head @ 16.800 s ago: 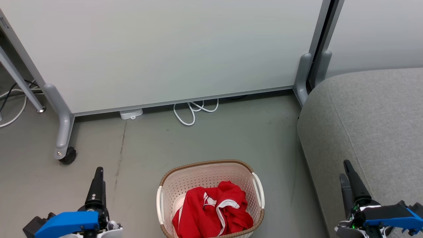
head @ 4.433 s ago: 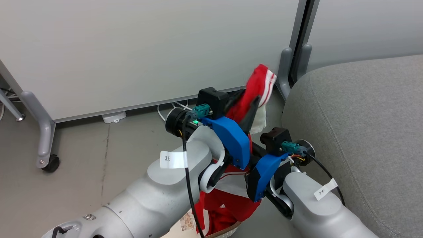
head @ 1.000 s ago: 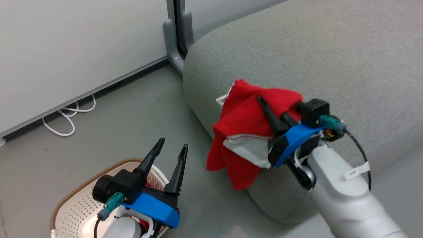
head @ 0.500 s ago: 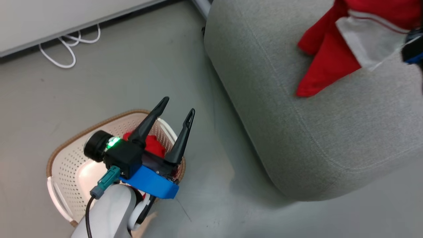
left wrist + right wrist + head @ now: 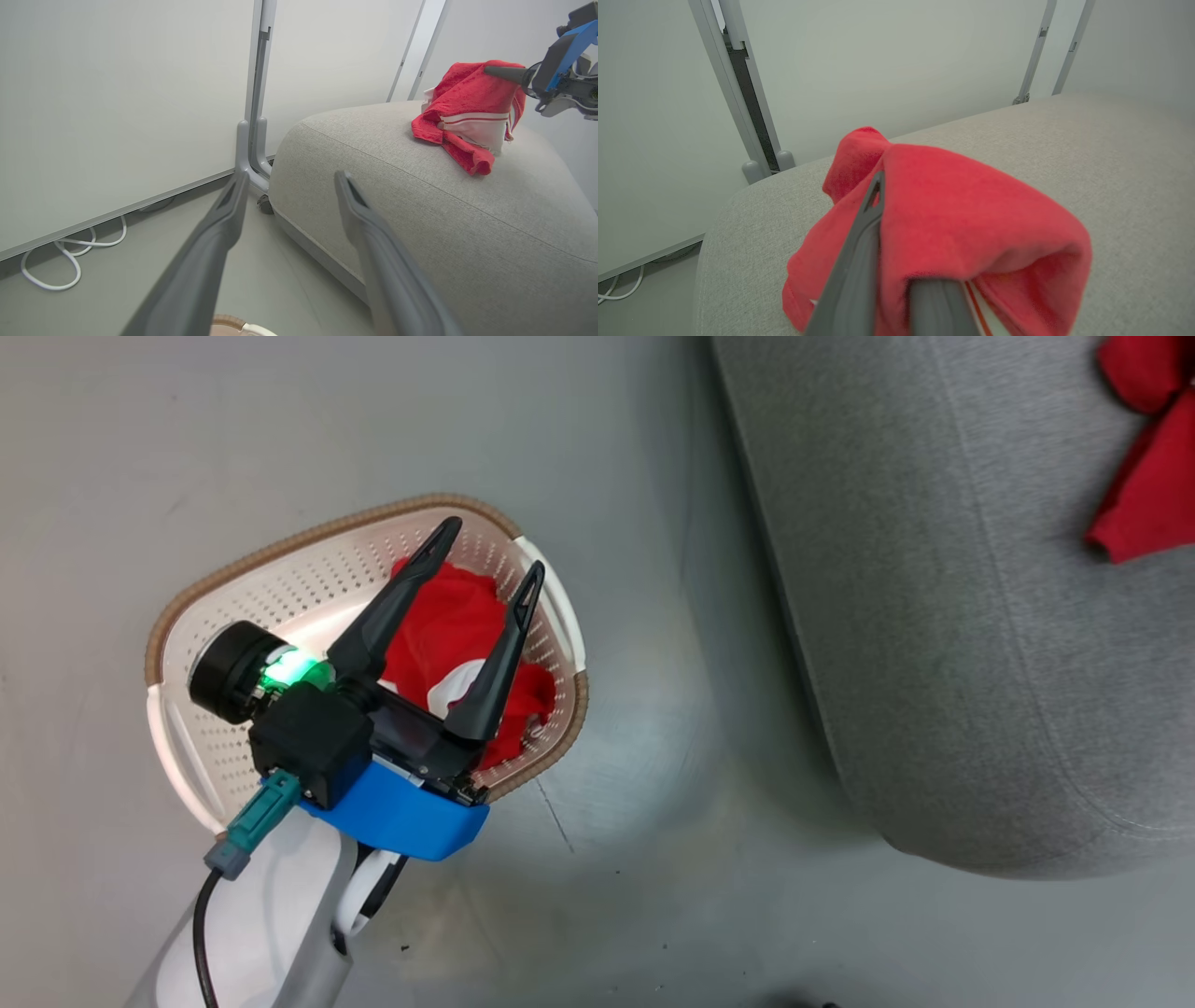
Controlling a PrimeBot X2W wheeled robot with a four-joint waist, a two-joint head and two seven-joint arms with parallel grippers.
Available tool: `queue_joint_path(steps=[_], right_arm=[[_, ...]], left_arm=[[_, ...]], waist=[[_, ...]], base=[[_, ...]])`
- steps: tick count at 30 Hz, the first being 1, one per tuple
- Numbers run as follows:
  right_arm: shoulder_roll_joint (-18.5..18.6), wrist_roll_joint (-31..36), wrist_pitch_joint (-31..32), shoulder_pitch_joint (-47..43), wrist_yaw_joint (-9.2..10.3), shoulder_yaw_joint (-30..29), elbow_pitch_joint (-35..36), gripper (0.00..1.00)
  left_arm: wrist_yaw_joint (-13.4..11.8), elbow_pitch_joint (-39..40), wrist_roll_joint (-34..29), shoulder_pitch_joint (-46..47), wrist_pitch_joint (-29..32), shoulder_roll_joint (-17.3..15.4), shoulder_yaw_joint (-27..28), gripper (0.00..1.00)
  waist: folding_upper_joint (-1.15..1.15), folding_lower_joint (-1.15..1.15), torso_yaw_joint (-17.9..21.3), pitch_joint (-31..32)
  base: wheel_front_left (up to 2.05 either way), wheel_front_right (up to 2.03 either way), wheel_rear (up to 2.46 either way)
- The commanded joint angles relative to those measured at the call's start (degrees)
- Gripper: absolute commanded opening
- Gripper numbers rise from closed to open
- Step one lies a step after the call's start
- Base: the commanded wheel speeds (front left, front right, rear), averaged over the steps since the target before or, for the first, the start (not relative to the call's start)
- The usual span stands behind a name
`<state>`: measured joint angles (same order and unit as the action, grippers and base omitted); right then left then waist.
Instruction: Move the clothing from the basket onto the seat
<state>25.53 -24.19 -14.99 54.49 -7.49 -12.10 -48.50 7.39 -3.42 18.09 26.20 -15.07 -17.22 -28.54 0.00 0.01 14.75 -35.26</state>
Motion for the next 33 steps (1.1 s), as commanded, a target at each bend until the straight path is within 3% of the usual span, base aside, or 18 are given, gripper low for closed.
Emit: queue_joint_path(steps=[1, 7, 8, 9, 10, 12, 33], right_arm=[[-0.19, 1.56, -0.25, -1.21, -0.01, -2.64, -0.66, 0.00], [-3.34, 6.16, -0.23, -1.93, -0.01, -6.59, -0.10, 0.00], [-3.66, 6.85, -0.23, -1.89, -0.01, -6.67, -0.12, 0.06], [-4.06, 7.31, -0.24, -1.79, -0.01, -6.79, -0.08, 0.28], [-4.39, 7.99, -0.24, -1.71, -0.01, -6.75, 0.04, 0.44], [-4.87, 9.27, -0.24, -1.81, -0.01, -6.50, 0.15, 1.00], [-5.89, 13.40, -0.25, -5.31, -0.01, -7.90, -1.16, 1.00]], left_arm=[[0.13, 0.67, -0.57, 1.25, -0.16, -0.36, 0.31, 1.00], [0.13, 0.72, -0.44, 1.06, -0.16, -0.22, 0.79, 1.00], [0.13, 0.59, -0.33, 1.02, -0.16, -0.11, 0.83, 1.00], [0.13, 0.45, -0.26, 1.04, -0.16, -0.01, 0.84, 1.00], [0.13, 0.30, -0.23, 1.15, -0.16, 0.07, 0.73, 1.00], [0.13, 0.04, -0.19, 1.46, -0.16, 0.27, 0.49, 1.00], [0.13, -2.01, 1.47, -0.09, -0.16, 2.81, 0.57, 1.00]], waist=[[0.00, -0.01, -1.47, -1.92], [0.00, -0.01, -1.55, -2.41], [0.00, -0.01, -1.47, -2.36], [0.00, -0.01, -1.40, -2.29], [0.00, -0.01, -1.36, -2.20], [0.00, -0.01, -1.33, -1.92], [0.00, -0.01, -2.12, 4.86]], base=[[0.00, 0.00, 0.00], [0.00, 0.00, 0.00], [0.00, 0.00, 0.00], [0.00, 0.00, 0.00], [0.00, 0.00, 0.00], [0.00, 0.00, 0.00], [0.00, 0.00, 0.00]])
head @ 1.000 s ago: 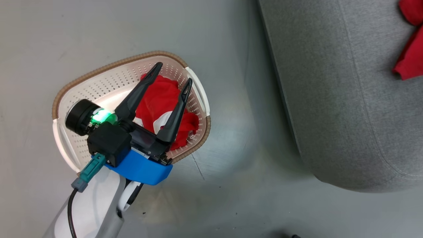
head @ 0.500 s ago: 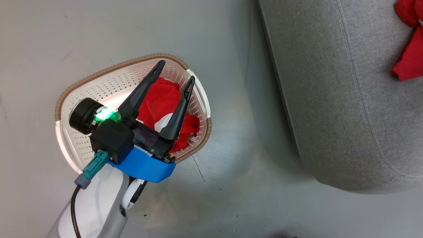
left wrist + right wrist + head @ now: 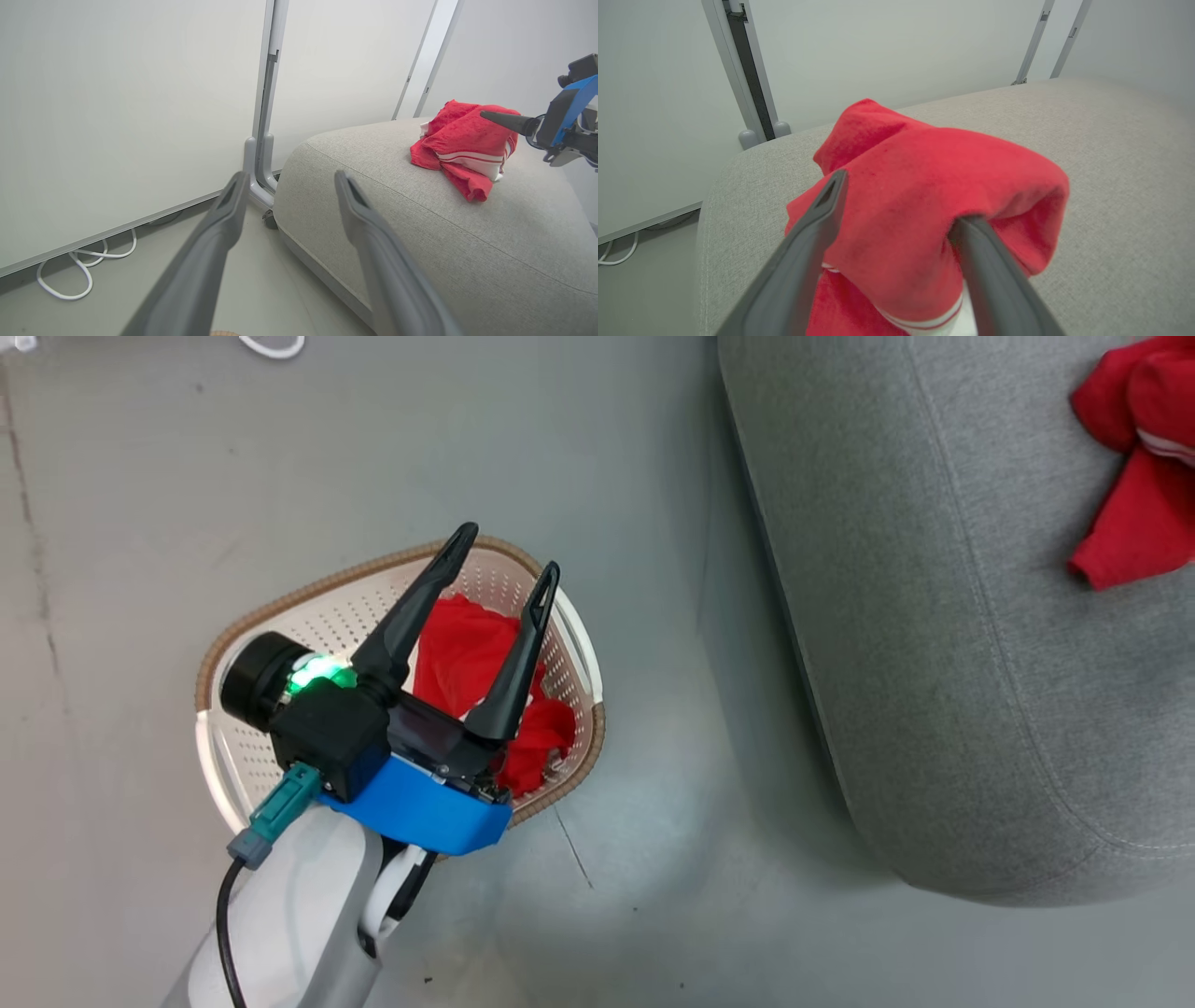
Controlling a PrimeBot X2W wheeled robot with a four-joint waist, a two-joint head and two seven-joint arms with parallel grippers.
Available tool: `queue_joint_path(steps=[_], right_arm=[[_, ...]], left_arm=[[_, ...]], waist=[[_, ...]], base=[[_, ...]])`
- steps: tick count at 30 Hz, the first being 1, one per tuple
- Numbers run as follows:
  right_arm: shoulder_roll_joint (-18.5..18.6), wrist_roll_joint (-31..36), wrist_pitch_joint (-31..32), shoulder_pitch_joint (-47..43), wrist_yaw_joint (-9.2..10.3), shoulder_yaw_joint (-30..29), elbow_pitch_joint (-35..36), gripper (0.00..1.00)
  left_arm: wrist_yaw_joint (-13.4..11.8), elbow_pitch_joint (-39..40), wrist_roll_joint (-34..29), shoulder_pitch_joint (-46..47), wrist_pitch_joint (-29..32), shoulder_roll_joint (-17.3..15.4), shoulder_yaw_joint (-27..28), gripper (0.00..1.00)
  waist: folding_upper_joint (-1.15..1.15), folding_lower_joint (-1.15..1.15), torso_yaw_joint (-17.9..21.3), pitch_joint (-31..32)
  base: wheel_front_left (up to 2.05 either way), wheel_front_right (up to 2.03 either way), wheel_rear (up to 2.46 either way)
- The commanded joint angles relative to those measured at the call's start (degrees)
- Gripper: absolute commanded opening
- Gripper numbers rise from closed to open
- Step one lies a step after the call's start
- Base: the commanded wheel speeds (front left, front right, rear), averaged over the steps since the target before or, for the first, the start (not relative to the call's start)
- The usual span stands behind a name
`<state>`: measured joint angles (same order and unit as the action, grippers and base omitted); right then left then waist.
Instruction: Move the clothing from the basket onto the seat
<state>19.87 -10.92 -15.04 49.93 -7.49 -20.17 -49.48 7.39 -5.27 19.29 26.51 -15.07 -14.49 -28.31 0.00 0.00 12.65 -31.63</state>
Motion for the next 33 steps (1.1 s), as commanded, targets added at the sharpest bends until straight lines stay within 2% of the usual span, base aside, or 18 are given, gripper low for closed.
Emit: queue_joint_path(steps=[1, 10, 16, 22, 27, 33], right_arm=[[-0.37, 0.18, -0.20, -1.27, -0.01, 0.29, -0.35, 1.00], [-0.50, 1.88, -0.16, -8.27, -0.01, 4.09, -1.02, 1.00], [-0.99, 2.91, -0.17, -14.47, -0.01, 7.72, 1.31, 1.00], [-1.64, 1.16, 0.18, -21.04, -0.01, 12.87, 6.64, 1.00], [-2.49, -0.31, 1.26, -27.22, -0.01, 15.22, 13.70, 1.00], [-5.86, -1.17, 3.97, -35.61, -0.01, 16.12, 23.82, 1.00]], left_arm=[[0.13, -0.36, 0.39, -0.78, -0.16, 0.24, 0.49, 1.00], [0.13, -2.27, 1.75, -5.71, -0.16, 2.74, 2.80, 1.00], [0.12, -3.77, 1.97, -10.60, -0.16, 5.10, 5.96, 1.00], [0.13, -5.91, 1.68, -15.33, -0.16, 6.88, 9.11, 1.00], [0.12, -7.69, 1.37, -18.56, -0.16, 8.10, 11.94, 1.00], [0.12, -9.63, 0.84, -21.71, -0.16, 8.81, 15.20, 1.00]], waist=[[0.00, 0.00, 0.05, 1.99], [0.00, 0.00, -0.07, 10.69], [0.00, 0.00, -0.84, 17.64], [0.00, 0.00, -2.16, 23.39], [0.00, 0.00, -4.10, 26.92], [0.00, 0.00, -6.66, 29.73]], base=[[0.00, 0.00, 0.00], [0.00, 0.00, 0.00], [0.00, 0.00, 0.00], [0.00, 0.00, 0.00], [0.00, 0.00, 0.00], [0.00, 0.00, 0.00]])
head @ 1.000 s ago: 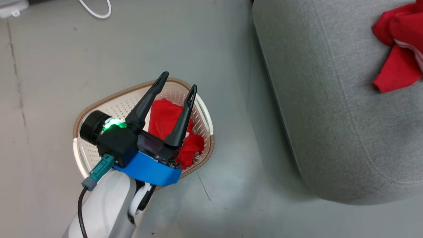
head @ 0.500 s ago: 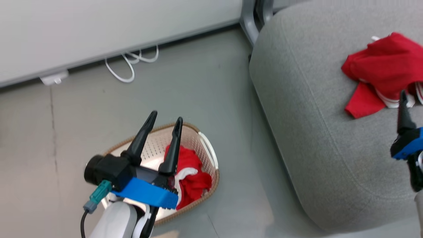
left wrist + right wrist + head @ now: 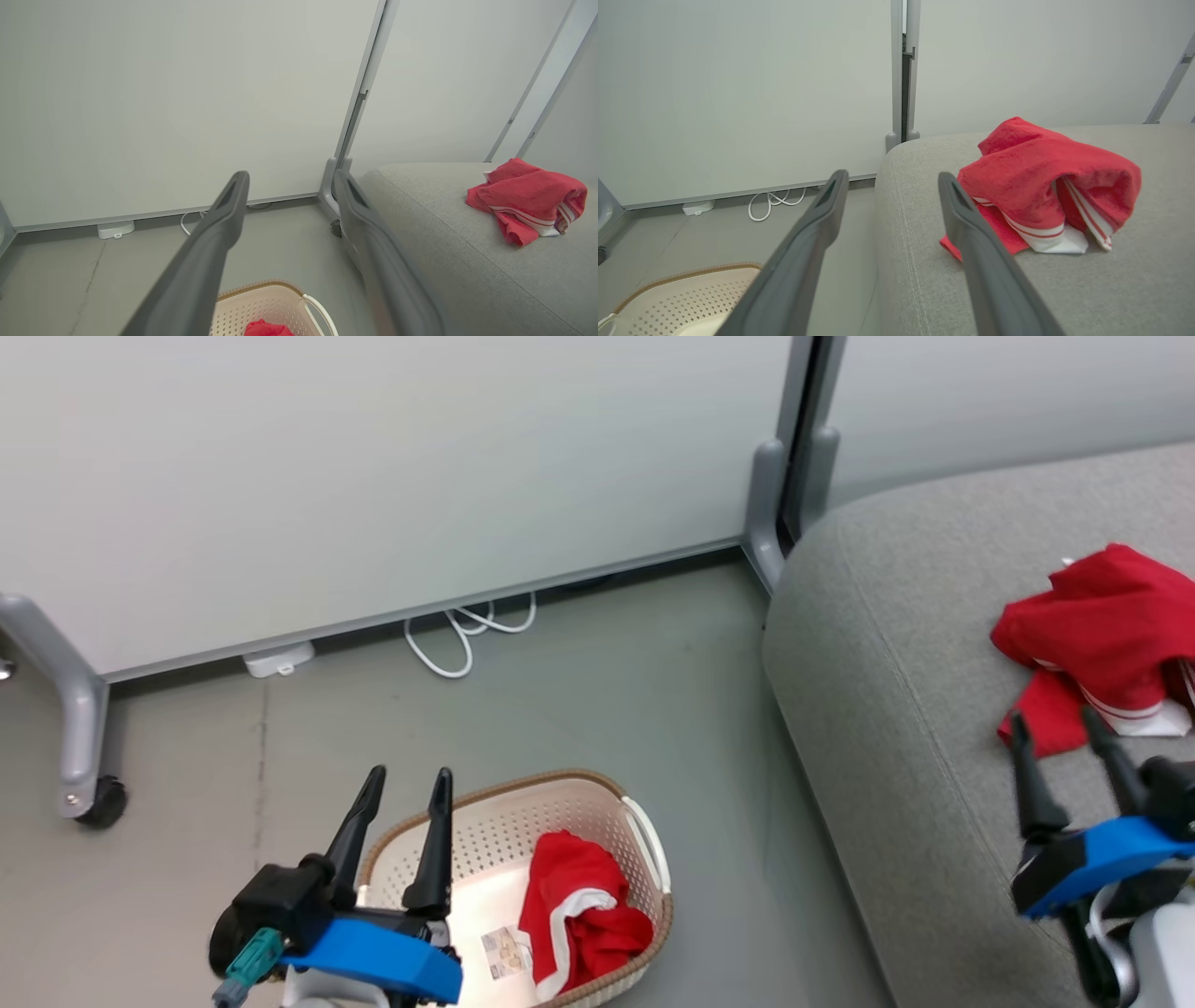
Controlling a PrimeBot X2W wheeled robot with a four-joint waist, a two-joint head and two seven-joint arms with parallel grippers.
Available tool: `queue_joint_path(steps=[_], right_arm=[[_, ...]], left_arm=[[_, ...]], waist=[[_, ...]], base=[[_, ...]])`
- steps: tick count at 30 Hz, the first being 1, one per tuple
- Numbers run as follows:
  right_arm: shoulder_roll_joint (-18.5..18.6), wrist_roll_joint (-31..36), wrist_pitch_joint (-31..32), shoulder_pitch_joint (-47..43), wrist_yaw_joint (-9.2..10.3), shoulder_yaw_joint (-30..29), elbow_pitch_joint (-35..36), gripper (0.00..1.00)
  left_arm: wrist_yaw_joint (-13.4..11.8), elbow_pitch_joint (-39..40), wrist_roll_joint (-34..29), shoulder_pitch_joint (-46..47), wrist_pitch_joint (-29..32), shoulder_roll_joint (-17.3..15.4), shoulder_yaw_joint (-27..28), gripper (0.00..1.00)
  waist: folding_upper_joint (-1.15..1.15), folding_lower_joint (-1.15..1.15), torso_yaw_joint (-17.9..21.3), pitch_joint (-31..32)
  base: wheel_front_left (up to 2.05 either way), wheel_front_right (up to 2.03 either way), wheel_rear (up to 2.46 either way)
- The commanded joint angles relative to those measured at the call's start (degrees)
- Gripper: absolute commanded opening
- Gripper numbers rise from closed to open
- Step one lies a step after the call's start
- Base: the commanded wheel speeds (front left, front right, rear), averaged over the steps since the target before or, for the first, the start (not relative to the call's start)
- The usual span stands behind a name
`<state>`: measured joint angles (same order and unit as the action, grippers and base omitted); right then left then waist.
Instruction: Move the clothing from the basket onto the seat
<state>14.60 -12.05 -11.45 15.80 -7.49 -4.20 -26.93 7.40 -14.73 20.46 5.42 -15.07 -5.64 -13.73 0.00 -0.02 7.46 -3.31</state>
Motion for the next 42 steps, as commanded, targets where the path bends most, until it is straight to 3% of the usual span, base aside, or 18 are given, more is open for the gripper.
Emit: queue_joint_path(steps=[1, 17, 42], right_arm=[[-1.24, 0.06, 0.94, -2.71, -0.01, 0.54, 2.61, 1.00], [-8.96, 4.69, 3.31, -12.39, -0.01, 3.15, 12.80, 1.00], [-11.06, 6.65, 3.54, -14.44, -0.01, 2.15, 16.28, 1.00]], left_arm=[[0.11, -0.43, -0.41, -0.98, -0.16, 0.04, 1.35, 1.00], [0.11, -6.20, -0.85, -0.74, -0.15, 0.21, 4.41, 1.00], [0.11, -7.30, -0.78, -0.78, -0.15, -0.21, 4.87, 1.00]], waist=[[0.00, 0.02, -1.76, 1.64], [0.00, 0.02, -7.96, 3.51], [0.00, 0.02, -9.44, 3.40]], base=[[0.00, 0.00, 0.00], [0.00, 0.00, 0.00], [0.00, 0.00, 0.00]])
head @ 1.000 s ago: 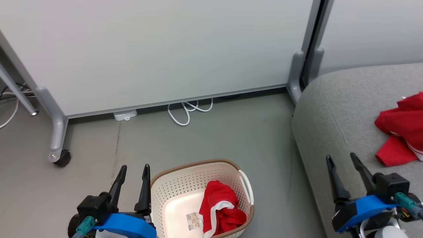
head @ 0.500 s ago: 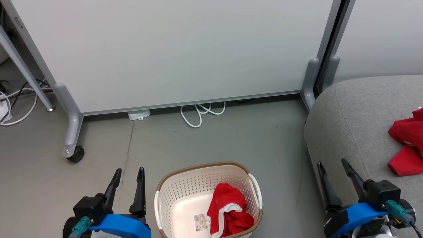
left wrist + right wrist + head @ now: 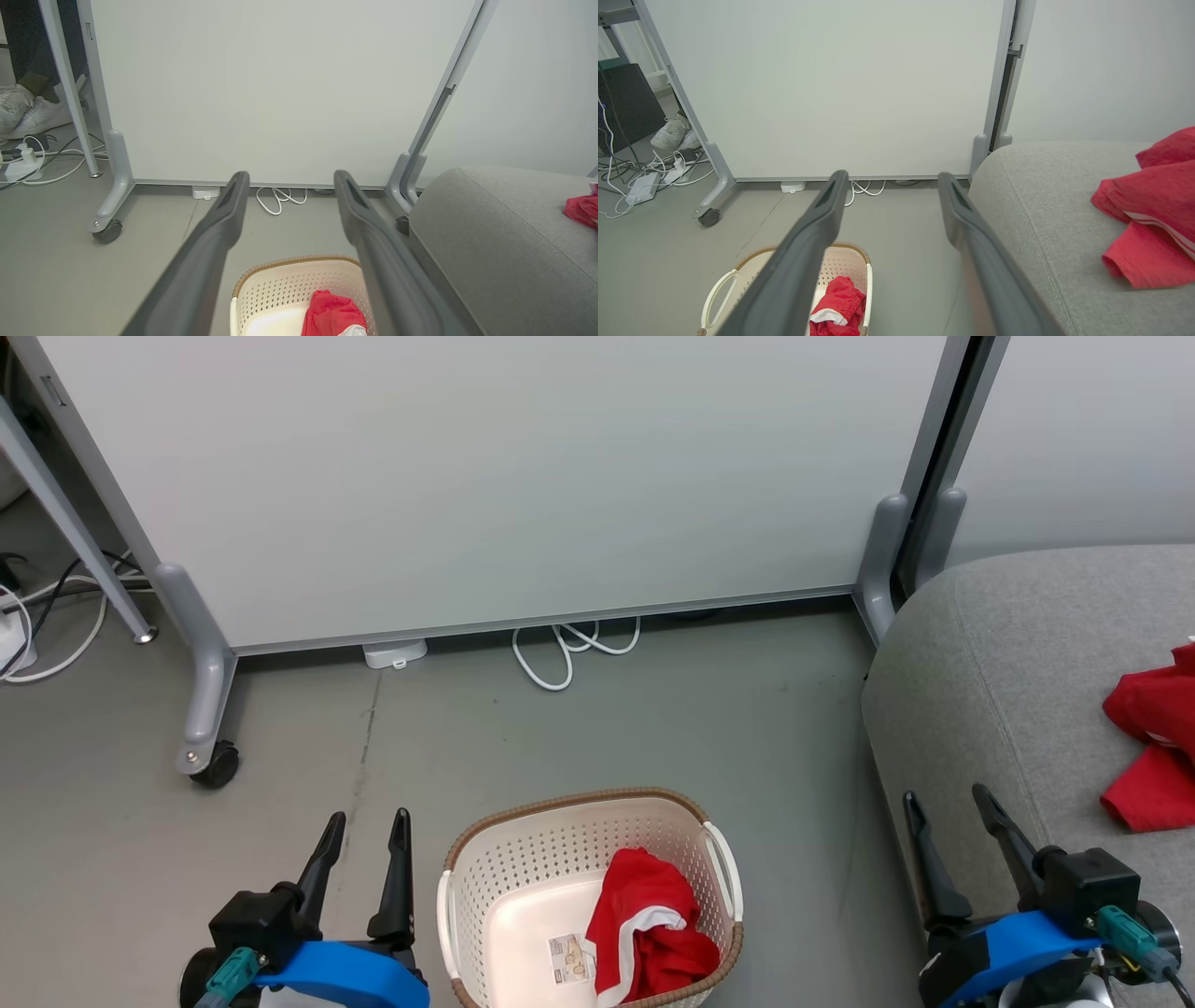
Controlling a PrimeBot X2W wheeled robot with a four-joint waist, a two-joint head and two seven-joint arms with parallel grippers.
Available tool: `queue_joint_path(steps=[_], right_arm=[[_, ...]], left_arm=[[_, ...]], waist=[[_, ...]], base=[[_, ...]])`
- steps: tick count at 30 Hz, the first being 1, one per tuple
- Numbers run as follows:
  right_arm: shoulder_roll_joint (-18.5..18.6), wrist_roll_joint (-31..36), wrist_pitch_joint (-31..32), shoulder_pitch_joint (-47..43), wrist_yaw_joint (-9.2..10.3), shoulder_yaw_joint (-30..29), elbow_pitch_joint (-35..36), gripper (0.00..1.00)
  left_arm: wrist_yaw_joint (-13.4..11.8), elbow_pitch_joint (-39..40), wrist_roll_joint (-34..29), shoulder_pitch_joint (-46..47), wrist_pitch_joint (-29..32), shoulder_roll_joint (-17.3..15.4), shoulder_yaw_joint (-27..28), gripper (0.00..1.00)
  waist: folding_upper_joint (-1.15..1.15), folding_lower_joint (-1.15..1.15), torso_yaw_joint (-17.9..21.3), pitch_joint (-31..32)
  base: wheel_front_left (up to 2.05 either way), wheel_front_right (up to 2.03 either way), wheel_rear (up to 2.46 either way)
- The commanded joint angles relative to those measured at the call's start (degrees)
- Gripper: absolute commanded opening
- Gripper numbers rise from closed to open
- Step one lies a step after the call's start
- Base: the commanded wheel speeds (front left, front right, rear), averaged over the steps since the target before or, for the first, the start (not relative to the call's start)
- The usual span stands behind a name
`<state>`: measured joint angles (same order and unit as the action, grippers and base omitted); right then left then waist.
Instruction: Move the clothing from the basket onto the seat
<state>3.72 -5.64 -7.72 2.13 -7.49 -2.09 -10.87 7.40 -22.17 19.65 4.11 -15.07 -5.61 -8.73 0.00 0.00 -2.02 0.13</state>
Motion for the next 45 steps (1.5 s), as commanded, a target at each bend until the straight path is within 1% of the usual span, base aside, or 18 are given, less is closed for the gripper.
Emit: queue_joint_path(steps=[1, 6, 10, 14, 18, 23, 28, 35, 41, 43, 45], right_arm=[[-0.20, 0.26, -0.14, -0.76, -0.01, 0.11, 0.20, 1.00], [-0.32, 0.17, -0.01, -0.22, -0.01, 0.45, 0.11, 1.00], [-0.39, -0.08, -0.37, 0.95, -0.01, 0.89, 0.50, 1.00], [-0.47, 0.07, -0.98, 2.77, -0.01, 1.88, 1.20, 1.00], [-0.43, 0.02, -1.30, 5.21, -0.01, 2.72, 2.13, 1.00], [0.18, 0.07, -1.70, 9.14, -0.01, 3.16, 3.36, 1.00], [0.22, 0.20, -2.33, 13.59, -0.01, 3.44, 4.31, 1.00], [-0.37, -0.47, -3.69, 18.97, -0.01, 6.12, 5.30, 1.00], [-0.79, -1.74, -4.89, 21.78, -0.01, 8.46, 5.22, 1.00], [-0.89, -2.32, -5.36, 22.52, -0.01, 9.03, 5.13, 1.00], [-0.89, -2.21, -5.66, 23.14, -0.01, 9.71, 4.91, 1.00]], left_arm=[[0.11, 0.13, 0.08, 0.53, -0.15, -0.29, -0.13, 1.00], [0.12, 0.10, 0.16, 0.84, -0.15, -0.35, -0.29, 1.00], [0.12, 0.00, 0.11, 1.53, -0.15, -0.26, -0.93, 1.00], [0.12, -0.22, 0.13, 2.79, -0.15, -0.33, -1.78, 1.00], [0.12, -0.75, 0.23, 5.16, -0.15, -0.62, -3.17, 1.00], [0.12, -2.61, 0.41, 9.54, -0.15, -1.26, -7.12, 1.00], [0.12, -6.39, 0.70, 14.80, -0.15, -2.08, -10.98, 1.00], [0.12, -12.38, 1.31, 21.46, -0.16, -3.64, -16.17, 1.00], [0.12, -17.39, 2.21, 26.80, -0.15, -6.12, -21.39, 1.00], [0.12, -19.19, 2.66, 28.61, -0.15, -6.95, -23.90, 1.00], [0.12, -20.87, 3.11, 30.47, -0.16, -8.30, -25.72, 1.00]], waist=[[0.00, 0.00, 0.09, -0.10], [0.00, 0.00, 0.55, -0.80], [0.00, 0.00, 1.12, -2.57], [0.00, 0.00, 2.23, -5.84], [0.00, 0.00, 3.56, -10.67], [0.00, 0.00, 5.33, -17.51], [0.00, 0.00, 7.35, -23.49], [0.00, 0.00, 11.47, -30.92], [0.00, 0.00, 15.03, -36.88], [0.00, 0.00, 16.09, -38.75], [0.00, 0.00, 17.24, -40.68]], base=[[0.00, 0.00, 0.00], [0.00, 0.00, 0.00], [0.00, 0.00, 0.00], [0.00, 0.00, 0.00], [0.00, 0.00, 0.00], [0.00, 0.00, 0.00], [0.00, 0.00, 0.00], [0.00, 0.00, 0.00], [0.00, 0.00, 0.00], [0.00, 0.00, 0.00], [0.00, 0.00, 0.00]])
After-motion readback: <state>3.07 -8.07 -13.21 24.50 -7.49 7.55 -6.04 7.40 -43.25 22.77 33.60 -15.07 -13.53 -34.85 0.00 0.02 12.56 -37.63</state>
